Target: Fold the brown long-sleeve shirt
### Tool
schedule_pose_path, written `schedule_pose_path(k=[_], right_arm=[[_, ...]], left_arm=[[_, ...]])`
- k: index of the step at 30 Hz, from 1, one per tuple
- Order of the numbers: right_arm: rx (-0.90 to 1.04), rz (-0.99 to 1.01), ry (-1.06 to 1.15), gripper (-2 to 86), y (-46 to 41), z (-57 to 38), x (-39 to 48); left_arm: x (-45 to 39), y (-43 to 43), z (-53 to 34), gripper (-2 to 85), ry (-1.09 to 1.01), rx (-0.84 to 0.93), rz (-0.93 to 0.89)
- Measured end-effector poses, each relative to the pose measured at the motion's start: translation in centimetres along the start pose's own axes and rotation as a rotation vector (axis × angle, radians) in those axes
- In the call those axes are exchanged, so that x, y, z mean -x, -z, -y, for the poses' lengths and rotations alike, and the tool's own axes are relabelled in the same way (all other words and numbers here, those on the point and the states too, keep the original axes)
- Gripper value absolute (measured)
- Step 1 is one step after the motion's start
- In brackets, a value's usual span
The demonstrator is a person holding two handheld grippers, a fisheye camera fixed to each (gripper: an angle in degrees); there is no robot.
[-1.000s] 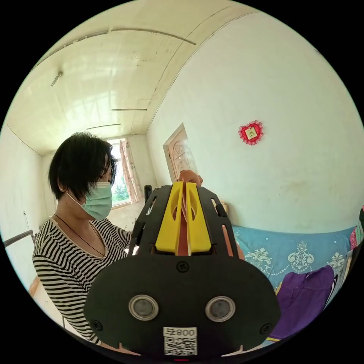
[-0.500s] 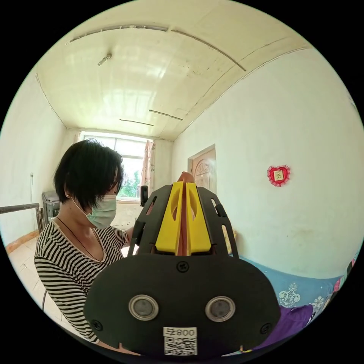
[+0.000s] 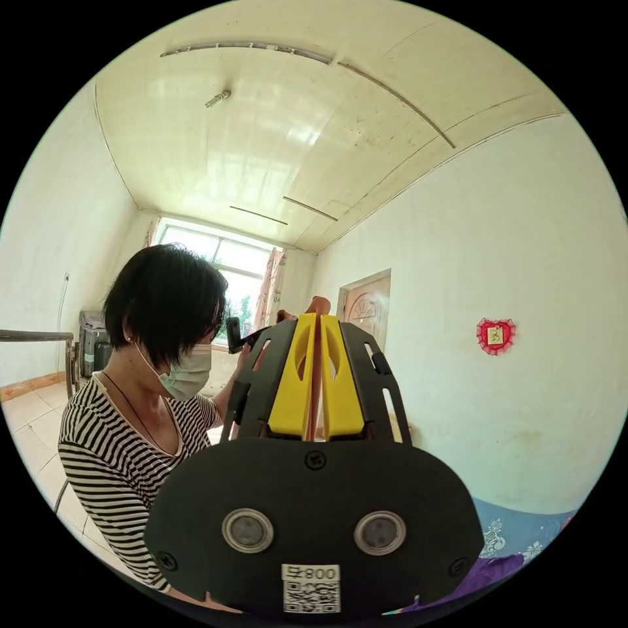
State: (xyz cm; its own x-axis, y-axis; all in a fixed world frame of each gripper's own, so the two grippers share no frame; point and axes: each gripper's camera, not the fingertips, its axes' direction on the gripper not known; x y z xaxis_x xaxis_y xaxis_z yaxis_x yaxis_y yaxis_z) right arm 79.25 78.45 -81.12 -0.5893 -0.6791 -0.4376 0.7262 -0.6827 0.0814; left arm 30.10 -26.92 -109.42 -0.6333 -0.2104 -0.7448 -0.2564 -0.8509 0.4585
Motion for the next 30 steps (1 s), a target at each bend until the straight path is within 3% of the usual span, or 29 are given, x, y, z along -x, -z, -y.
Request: schedule_pose_path(k=[9,15,19,22,28,30], right_arm=[[0.088,-0.057,-0.084,0.5,-14.5,5.5,-11.2],[0.421,-0.256,-0.275,0.6,-32.9,4.4,-30.8],[0.775,-0.511,-0.561,0.2,-44.7,-5.5,-46.8],[0.850,-0.524,-0.771,0.3,-47.1,-14.8,-51.8],[1.043,-0.329,-0.899,2.7,-50.9,-30.6,-47.7],[1.076,-0.264,-0.956,4.8,-52.9,-33.9,-45.3]], left_arm=[[11.0,-7.3,-2.7,0.2,0.088,0.117,0.082],[24.6,-22.2,-10.1,0.5,0.326,0.394,0.166],[33.6,-33.2,-23.0,0.8,0.574,0.722,0.247],[36.5,-35.9,-34.0,1.5,0.747,0.876,0.162],[33.8,-32.6,-55.0,4.5,0.954,1.255,-0.013],[32.9,-30.6,-59.1,6.5,1.072,1.291,-0.037]])
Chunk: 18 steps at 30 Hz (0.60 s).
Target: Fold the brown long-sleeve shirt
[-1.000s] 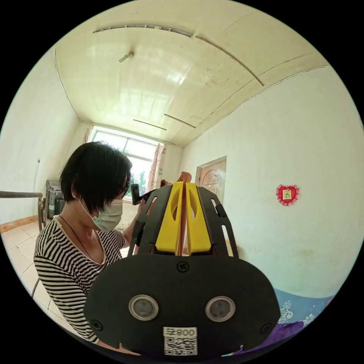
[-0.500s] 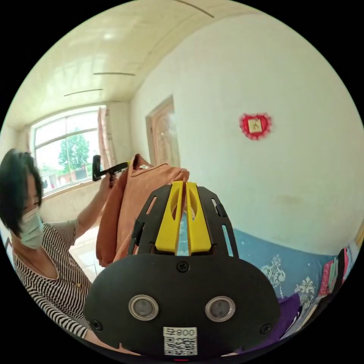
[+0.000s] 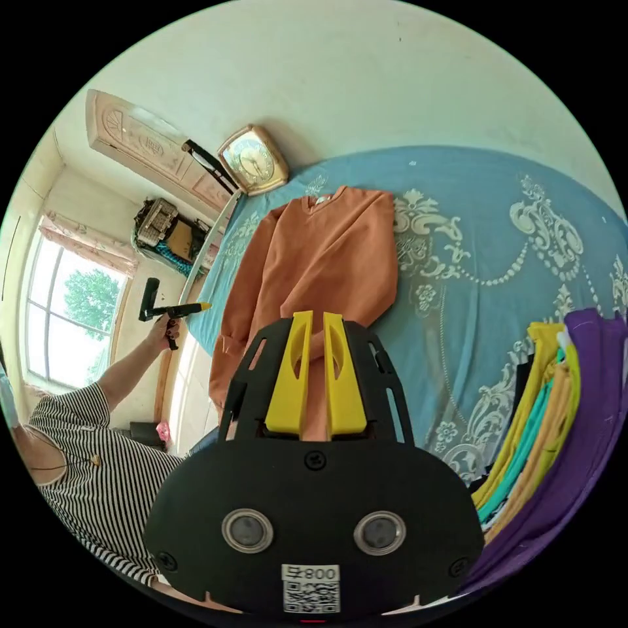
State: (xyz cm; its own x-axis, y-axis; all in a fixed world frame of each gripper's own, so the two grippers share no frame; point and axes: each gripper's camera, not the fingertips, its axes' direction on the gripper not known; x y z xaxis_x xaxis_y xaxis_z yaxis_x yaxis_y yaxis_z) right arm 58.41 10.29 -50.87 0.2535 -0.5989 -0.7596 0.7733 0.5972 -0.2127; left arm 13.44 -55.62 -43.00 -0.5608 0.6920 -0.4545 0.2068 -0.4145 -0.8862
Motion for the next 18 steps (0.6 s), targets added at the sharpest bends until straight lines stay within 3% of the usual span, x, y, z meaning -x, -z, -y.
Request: schedule_pose_path(k=[2,4,10,14,18], right_arm=[[0.056,0.040,0.028,7.3,-4.3,0.2,3.4],[0.085,0.026,0.100,7.8,-6.6,1.2,7.4],[0.154,-0.188,0.300,8.9,-13.7,6.0,18.5],[0.324,-0.258,0.281,7.1,-20.9,8.4,21.1],[0.364,-0.264,0.258,2.3,-22.5,9.8,22.7]], left_arm=[[2.7,-2.1,-1.3,9.1,0.094,0.003,-0.147],[3.0,-2.6,-1.5,10.3,0.095,-0.035,-0.180],[1.3,-6.1,1.9,11.2,-0.033,0.038,-0.021],[2.4,-8.3,4.5,8.4,-0.031,0.095,0.040],[3.4,-7.4,5.7,6.7,-0.061,0.092,0.051]])
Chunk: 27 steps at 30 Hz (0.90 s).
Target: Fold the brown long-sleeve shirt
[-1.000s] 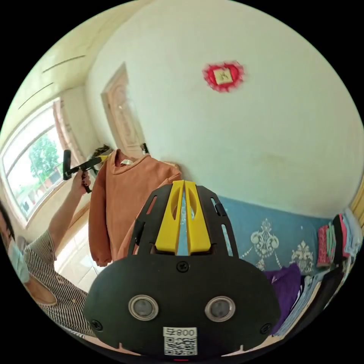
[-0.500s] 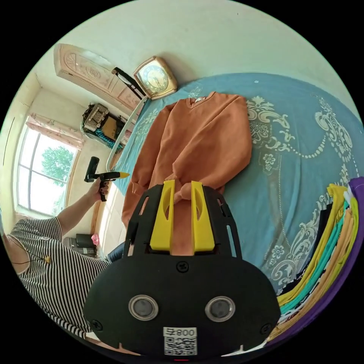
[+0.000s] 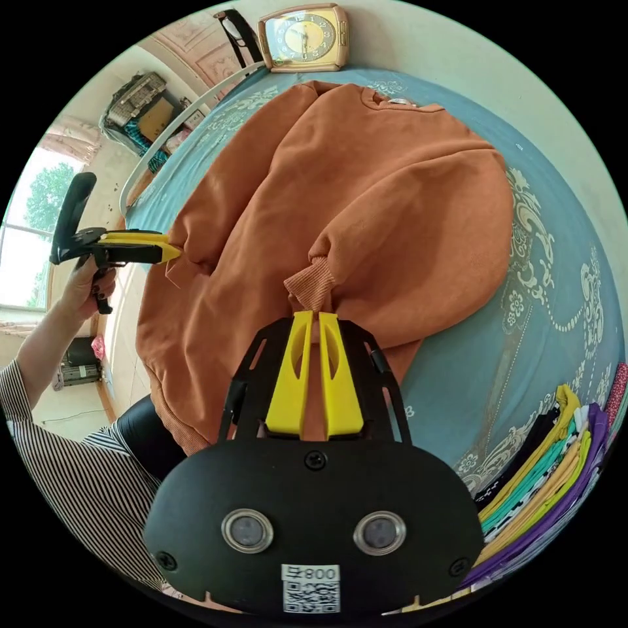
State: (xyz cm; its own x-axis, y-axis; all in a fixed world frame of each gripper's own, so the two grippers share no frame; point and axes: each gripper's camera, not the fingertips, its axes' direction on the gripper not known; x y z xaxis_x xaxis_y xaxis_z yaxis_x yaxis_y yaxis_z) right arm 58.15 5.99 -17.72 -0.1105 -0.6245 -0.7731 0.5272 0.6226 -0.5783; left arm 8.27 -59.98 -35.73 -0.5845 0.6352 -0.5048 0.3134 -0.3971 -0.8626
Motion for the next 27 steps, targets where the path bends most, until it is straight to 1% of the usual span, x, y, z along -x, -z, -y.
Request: schedule_pose_path(k=[2,3,4,5,6,8,9,10,11,13,15,18,20,21,23,25,27], right_arm=[[0.000,0.022,0.028,1.3,2.2,0.9,0.6],[-0.019,0.019,0.037,1.1,3.4,1.0,0.7],[-0.065,-0.001,0.052,0.8,6.4,1.0,0.5],[-0.117,-0.048,0.054,0.6,10.5,0.9,-0.3],[-0.151,-0.082,0.044,0.5,12.8,0.8,-1.0],[-0.297,-0.189,-0.070,0.3,22.3,-0.5,-5.5],[-0.331,-0.205,-0.118,0.3,24.4,-0.9,-7.0],[-0.388,-0.235,-0.225,0.3,27.9,-2.1,-10.1],[-0.415,-0.269,-0.338,0.2,30.0,-3.4,-12.9],[-0.422,-0.275,-0.471,0.4,30.8,-5.6,-15.9],[-0.438,-0.260,-0.535,0.6,29.5,-8.1,-16.5],[-0.429,-0.174,-0.557,1.4,23.7,-11.5,-14.6],[-0.360,-0.030,-0.506,2.6,17.0,-13.6,-11.1],[-0.340,0.011,-0.491,3.0,15.3,-14.1,-10.0],[-0.240,0.179,-0.458,4.3,8.3,-16.3,-5.9],[-0.157,0.252,-0.471,5.0,3.8,-18.0,-3.6],[-0.128,0.339,-0.511,5.5,0.6,-20.1,-2.5]], left_arm=[[1.3,2.8,0.3,5.8,-0.027,-0.070,-0.038],[1.7,3.9,0.4,5.5,-0.032,-0.096,-0.041],[2.7,6.6,0.6,4.8,-0.043,-0.160,-0.034],[3.8,9.9,0.8,4.3,-0.046,-0.227,0.026],[4.4,11.6,0.9,4.1,-0.041,-0.266,0.076],[7.8,18.4,0.6,3.3,0.036,-0.426,0.260],[8.9,19.8,0.4,3.2,0.076,-0.464,0.299],[11.4,22.2,-0.2,2.9,0.188,-0.536,0.345],[13.9,23.5,-1.1,2.8,0.271,-0.586,0.322],[17.0,23.5,-2.7,3.1,0.354,-0.621,0.241],[18.9,21.5,-4.4,3.6,0.372,-0.630,0.135],[21.1,14.9,-7.4,5.2,0.394,-0.529,0.025],[22.6,8.2,-10.1,6.6,0.433,-0.391,-0.120],[22.9,6.5,-10.8,6.9,0.444,-0.357,-0.171],[23.7,0.8,-13.7,8.3,0.499,-0.253,-0.310],[24.1,-2.3,-15.5,9.3,0.524,-0.213,-0.393],[24.6,-4.6,-16.6,10.4,0.543,-0.179,-0.437]])
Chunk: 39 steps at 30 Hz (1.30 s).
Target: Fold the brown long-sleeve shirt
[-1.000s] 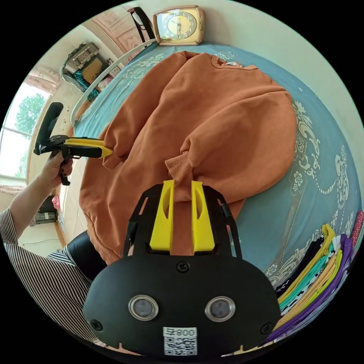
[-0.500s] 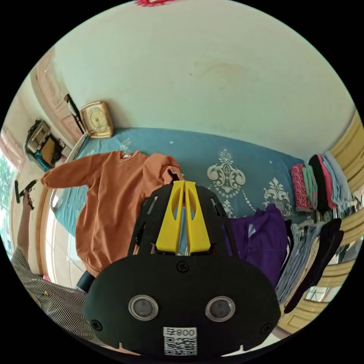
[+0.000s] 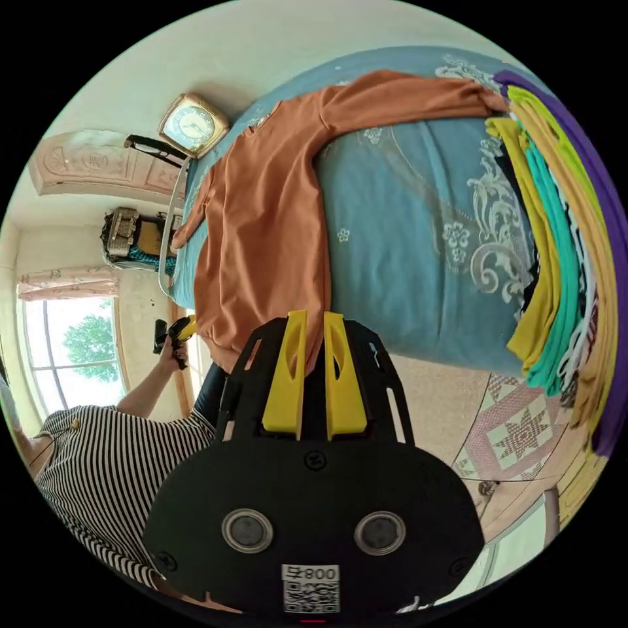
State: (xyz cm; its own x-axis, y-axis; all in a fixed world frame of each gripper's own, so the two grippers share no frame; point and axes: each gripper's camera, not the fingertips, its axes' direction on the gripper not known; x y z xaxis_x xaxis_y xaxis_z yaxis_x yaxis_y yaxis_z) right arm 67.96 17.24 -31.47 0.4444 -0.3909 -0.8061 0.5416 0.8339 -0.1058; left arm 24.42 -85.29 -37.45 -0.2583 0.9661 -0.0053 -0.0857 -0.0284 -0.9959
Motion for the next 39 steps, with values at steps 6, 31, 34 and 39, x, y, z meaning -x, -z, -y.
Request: schedule_pose_path(k=[6,31,34,39], right_arm=[[-0.045,0.206,-0.196,7.2,-3.8,-5.6,-5.1],[-0.114,0.552,0.049,0.9,-5.6,-11.1,-6.6],[-0.167,0.581,0.110,0.8,-3.8,-12.8,-6.2],[-0.166,0.550,0.182,0.7,-2.9,-16.3,-5.7]], left_arm=[[3.8,-2.3,0.4,11.4,0.018,0.014,-0.129],[-0.9,6.6,-4.4,3.2,-0.376,-0.154,-0.372],[-1.4,6.8,-5.9,3.2,-0.403,-0.173,-0.427],[-1.2,6.0,-8.8,3.2,-0.412,-0.179,-0.452]])
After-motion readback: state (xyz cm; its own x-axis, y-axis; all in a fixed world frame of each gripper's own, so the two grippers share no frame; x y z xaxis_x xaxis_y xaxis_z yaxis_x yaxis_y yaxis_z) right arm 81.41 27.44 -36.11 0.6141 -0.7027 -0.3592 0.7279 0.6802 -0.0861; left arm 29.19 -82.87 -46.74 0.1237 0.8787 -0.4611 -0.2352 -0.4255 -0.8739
